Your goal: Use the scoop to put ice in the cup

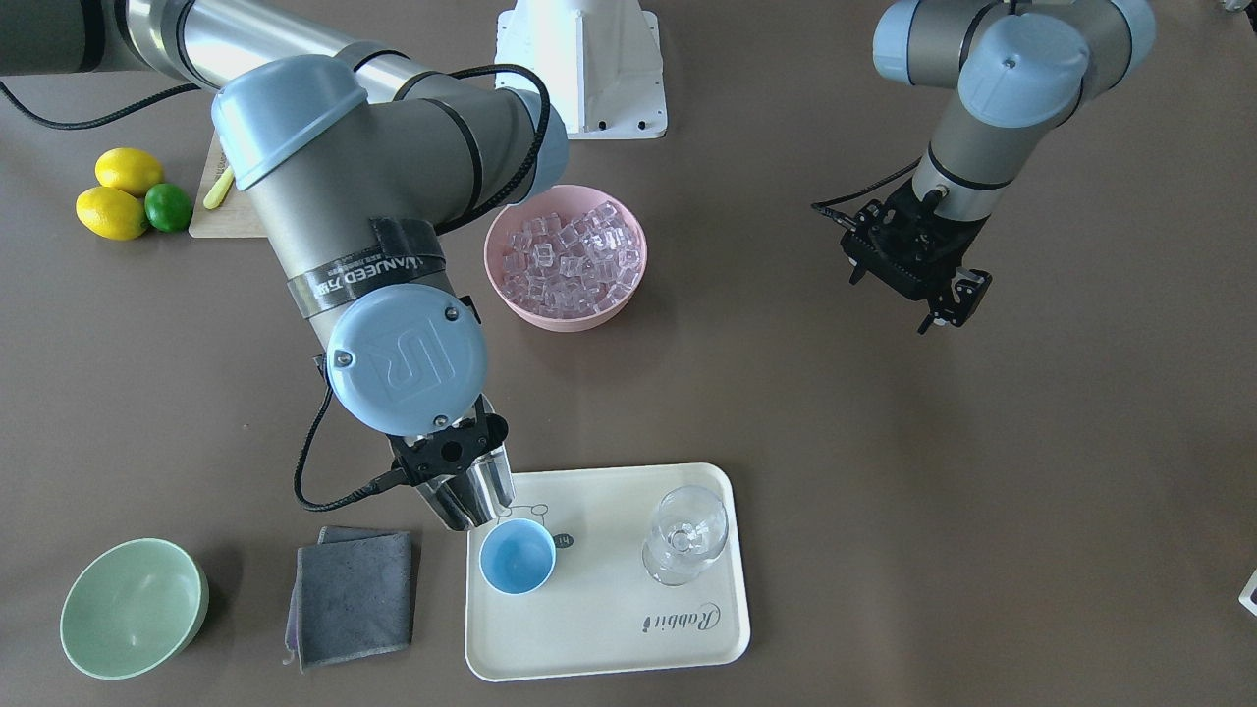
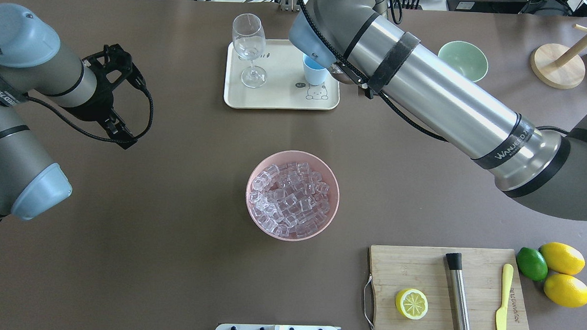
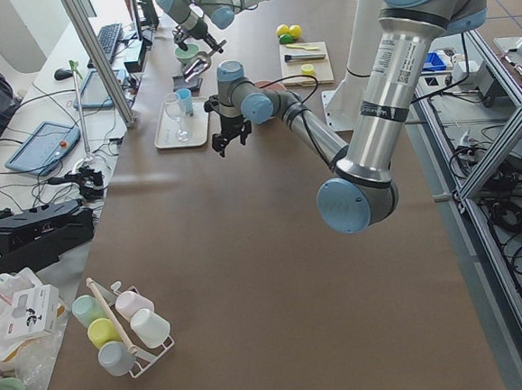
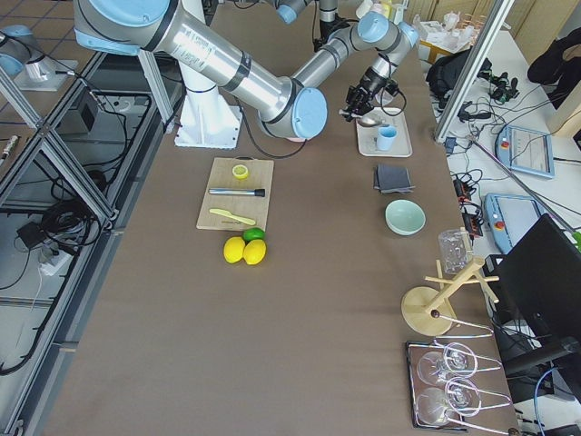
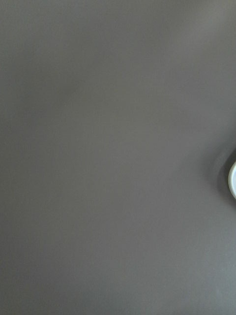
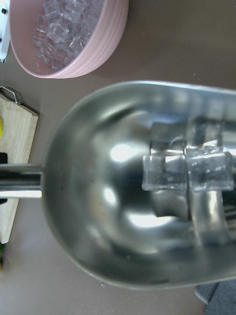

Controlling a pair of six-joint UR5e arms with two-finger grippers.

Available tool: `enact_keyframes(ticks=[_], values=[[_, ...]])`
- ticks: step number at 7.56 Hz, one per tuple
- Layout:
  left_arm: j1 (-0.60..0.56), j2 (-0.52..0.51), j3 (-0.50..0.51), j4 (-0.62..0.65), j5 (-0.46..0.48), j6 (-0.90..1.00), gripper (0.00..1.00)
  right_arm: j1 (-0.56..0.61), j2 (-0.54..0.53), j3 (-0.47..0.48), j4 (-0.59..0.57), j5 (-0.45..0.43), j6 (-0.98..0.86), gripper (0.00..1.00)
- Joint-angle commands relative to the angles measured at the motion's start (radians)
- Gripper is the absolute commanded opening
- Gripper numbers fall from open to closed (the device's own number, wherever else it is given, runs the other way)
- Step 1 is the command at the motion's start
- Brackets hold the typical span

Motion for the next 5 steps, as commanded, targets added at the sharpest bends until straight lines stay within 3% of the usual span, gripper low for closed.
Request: enact_keyframes(ticks=[1,3,5], values=[[-0.008,0.033,-0.004,0.011,-0.023,-0.005,0.98,0.002,0.065,-0.087,-0.093,-0.006,-0.08,0.0],[-0.077,0.082,-0.01,0.052,-0.033,-0.008,0.98,0.011,0.111,-0.16,-0.103,-0.012,-0.108,0.0],[-0.219,0.206,-0.013,0.06,-0.134,-0.002,0.98,0.012,0.145,-0.241,-0.103,-0.023,-0.12,0.0]])
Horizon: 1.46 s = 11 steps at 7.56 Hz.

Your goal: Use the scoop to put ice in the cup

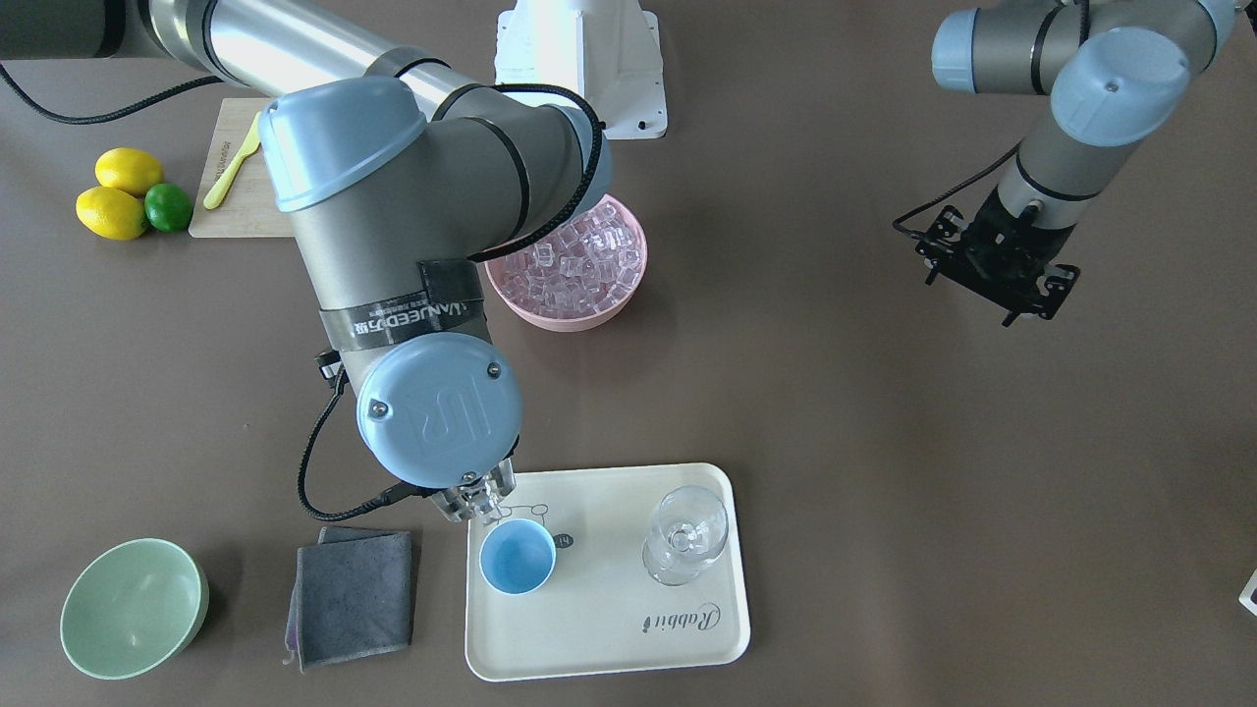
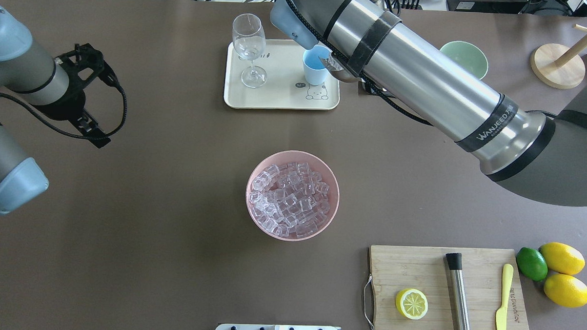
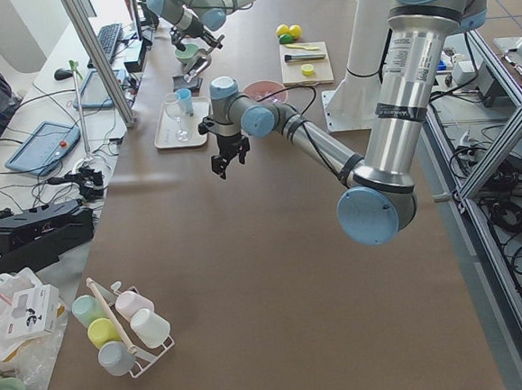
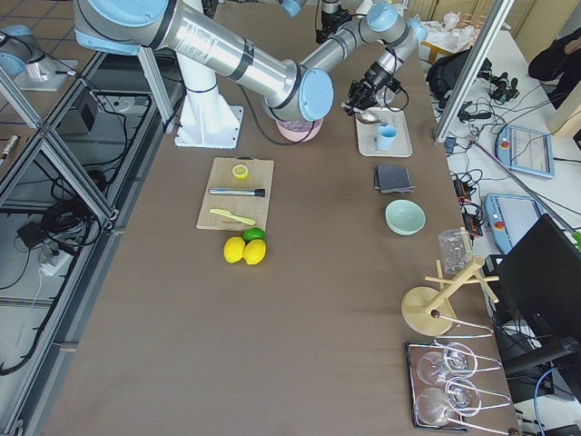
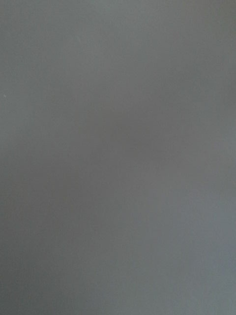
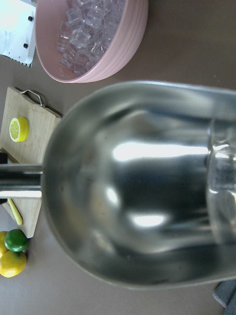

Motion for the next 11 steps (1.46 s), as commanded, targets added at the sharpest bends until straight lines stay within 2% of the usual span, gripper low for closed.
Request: enact_keyframes(ticks=[1,2,4,5,7,8,9,10,11], values=[[-0.205,0.187,-0.002,0.005,-0.13,0.005,0.98,0.002,0.065,-0.128,-0.003,-0.032,-0.054,0.0],[-0.286,0.248,0.004,-0.001,-0.147,0.005,0.98,0.005,0.096,-0.174,-0.002,-0.038,-0.063,0.0],[-0.429,0.35,0.016,-0.001,-0.149,0.005,0.98,0.007,0.096,-0.168,-0.002,-0.04,-0.066,0.0],[-0.502,0.368,0.046,0.0,-0.161,0.005,0.98,0.014,0.087,-0.143,-0.002,-0.04,-0.066,0.0],[-0.612,0.408,0.085,0.007,-0.281,0.005,0.98,0.068,0.018,-0.019,-0.016,-0.03,-0.065,0.0],[-0.659,0.415,0.105,0.007,-0.301,0.005,0.98,0.097,-0.032,0.062,-0.037,-0.024,-0.057,0.0],[-0.682,0.422,0.14,0.008,-0.303,0.002,0.98,0.123,-0.119,0.205,-0.074,-0.024,-0.048,0.0],[-0.687,0.422,0.151,0.008,-0.304,-0.003,0.98,0.147,-0.223,0.371,-0.107,-0.024,-0.027,0.0],[-0.687,0.422,0.154,0.008,-0.304,-0.006,0.98,0.151,-0.372,0.581,-0.115,-0.024,0.048,0.0]])
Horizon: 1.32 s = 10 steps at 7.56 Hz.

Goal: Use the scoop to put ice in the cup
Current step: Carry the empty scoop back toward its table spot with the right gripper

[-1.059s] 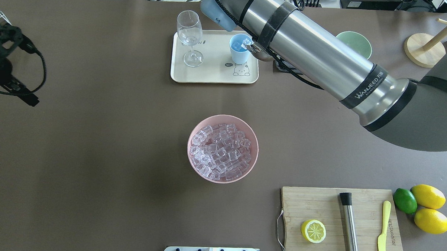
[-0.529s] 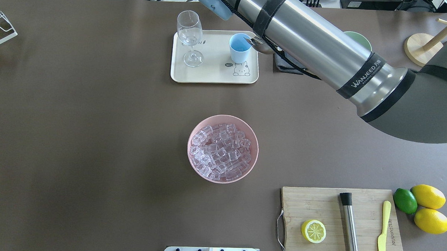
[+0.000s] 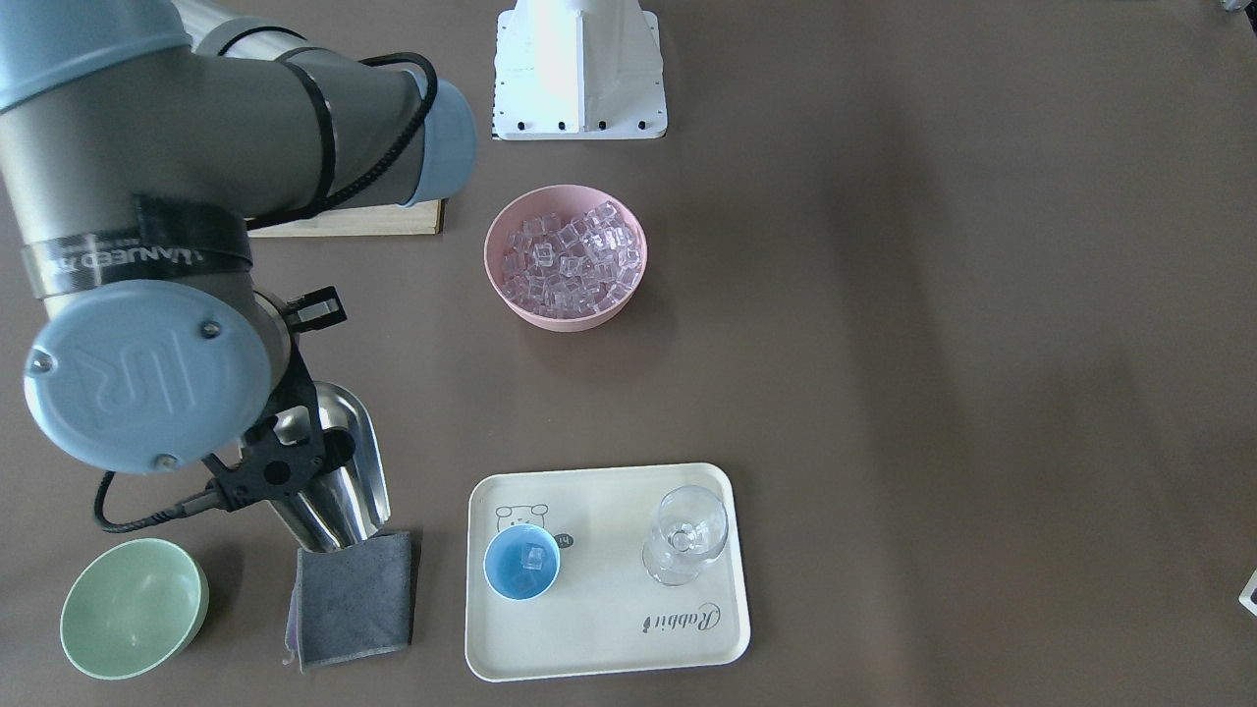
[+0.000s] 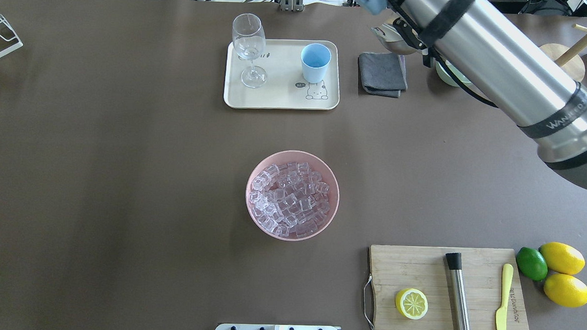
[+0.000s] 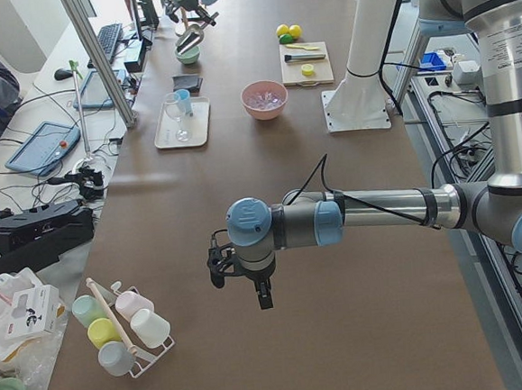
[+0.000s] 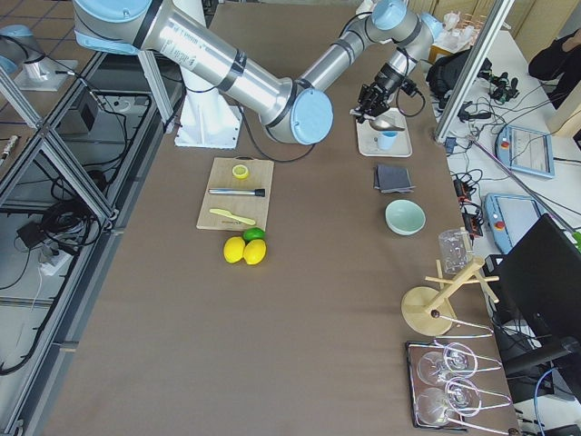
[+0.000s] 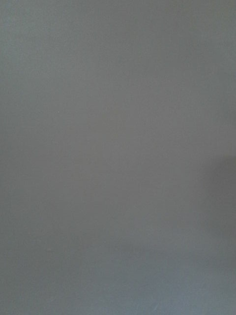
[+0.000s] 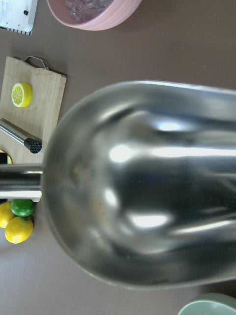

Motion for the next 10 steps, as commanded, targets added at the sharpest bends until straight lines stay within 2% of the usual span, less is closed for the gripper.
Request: enact_keyframes(ticks=[1,2,3,4,5,6,8,9,10], values=[[-0.012,0.003,0.018,0.0,-0.004,-0.006,0.98,0.023,-0.381,0.519,-0.026,-0.001,0.14,0.0],[-0.009,-0.003,0.032,-0.001,-0.003,-0.006,0.98,0.023,-0.493,0.641,-0.025,-0.001,0.186,0.0],[-0.007,-0.009,0.043,-0.006,-0.001,-0.004,0.98,0.024,-0.58,0.714,-0.002,-0.002,0.256,0.0],[-0.004,-0.011,0.04,-0.009,-0.001,-0.003,0.98,0.029,-0.737,0.809,0.109,-0.002,0.301,0.0],[-0.001,-0.014,0.038,-0.012,0.0,0.008,0.98,0.03,-0.851,0.849,0.217,0.001,0.33,0.0],[0.002,-0.019,0.037,-0.024,0.003,0.008,0.98,0.03,-0.928,0.839,0.309,0.007,0.361,0.0],[0.003,-0.02,0.037,-0.052,0.002,0.007,0.98,0.029,-1.057,0.763,0.586,0.028,0.453,0.0],[0.003,-0.02,0.041,-0.049,0.002,0.007,0.98,0.026,-1.076,0.729,0.669,0.069,0.546,0.0],[0.003,-0.02,0.046,-0.052,0.003,0.007,0.98,0.026,-1.109,0.706,0.719,0.068,0.55,0.0]])
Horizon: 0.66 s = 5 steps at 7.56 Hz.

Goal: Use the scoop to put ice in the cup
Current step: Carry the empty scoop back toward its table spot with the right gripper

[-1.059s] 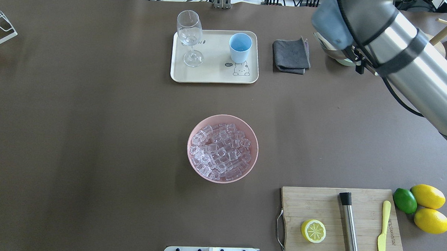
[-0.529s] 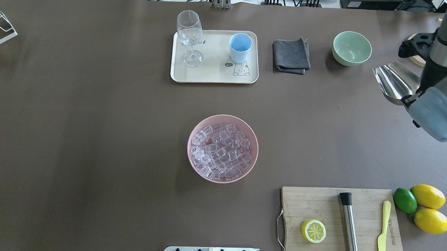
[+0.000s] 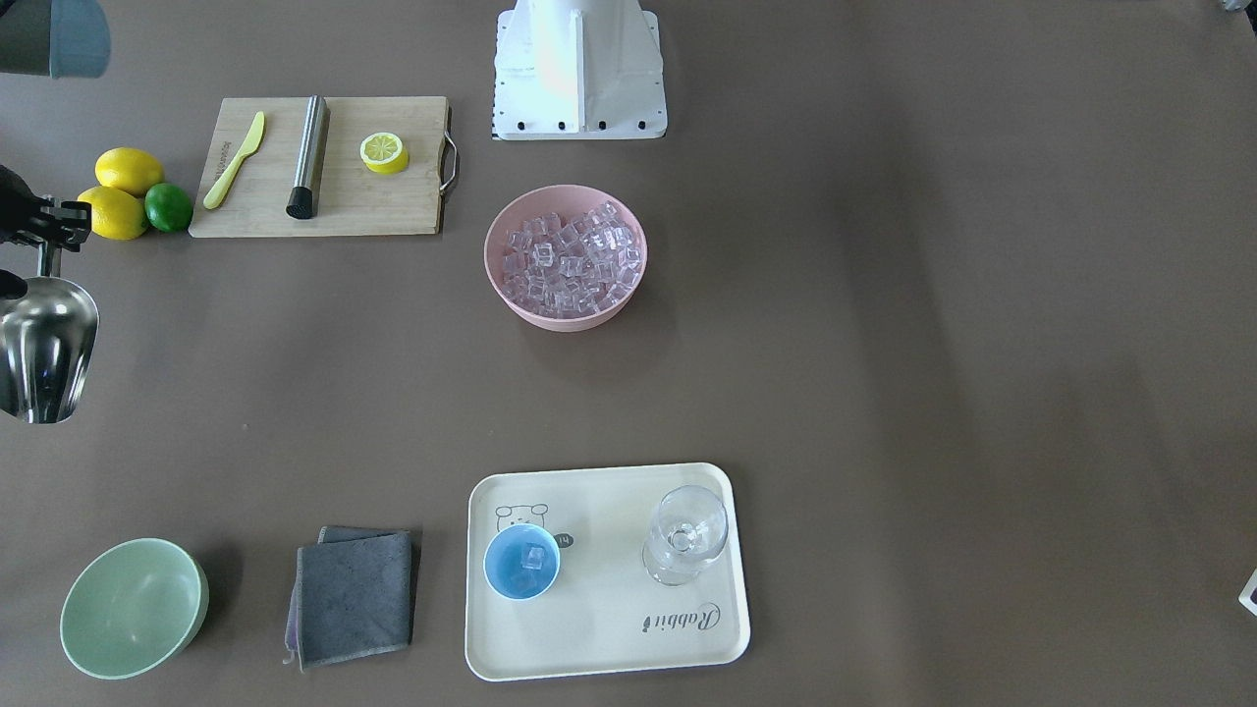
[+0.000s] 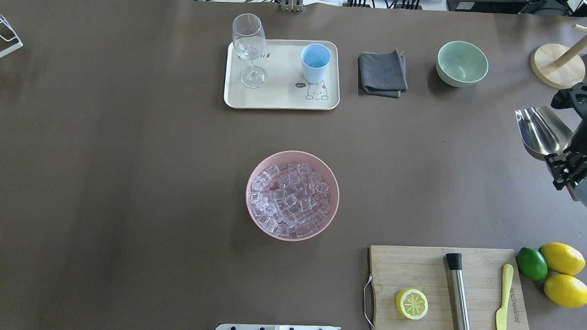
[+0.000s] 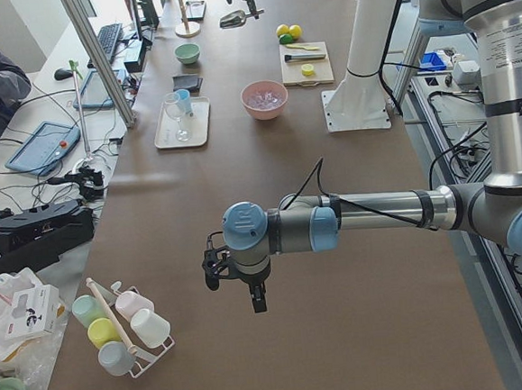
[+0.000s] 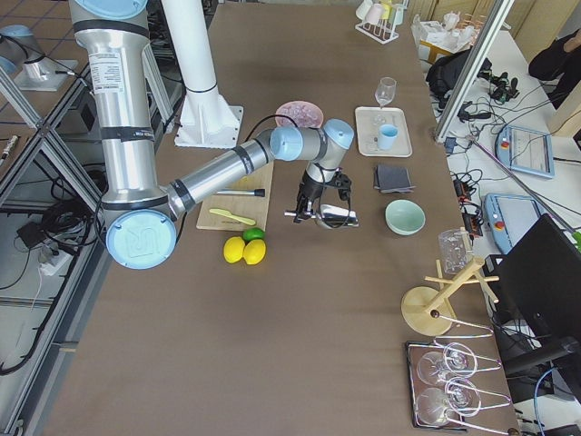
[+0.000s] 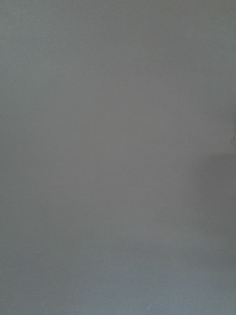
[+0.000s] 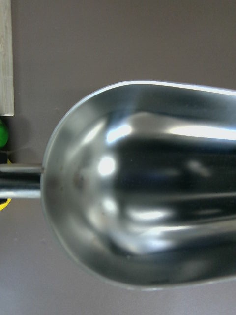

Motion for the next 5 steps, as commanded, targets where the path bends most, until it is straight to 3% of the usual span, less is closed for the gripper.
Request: enact_keyframes(ticks=[1,5], values=[[0.002,0.0,0.008,-0.003,0.003,-0.009,0.98,0.0,-0.104,-0.054,0.186,0.004,0.065,0.0],[0.02,-0.011,0.025,-0.001,0.001,-0.011,0.98,0.005,-0.118,-0.207,0.325,-0.039,0.009,0.0]])
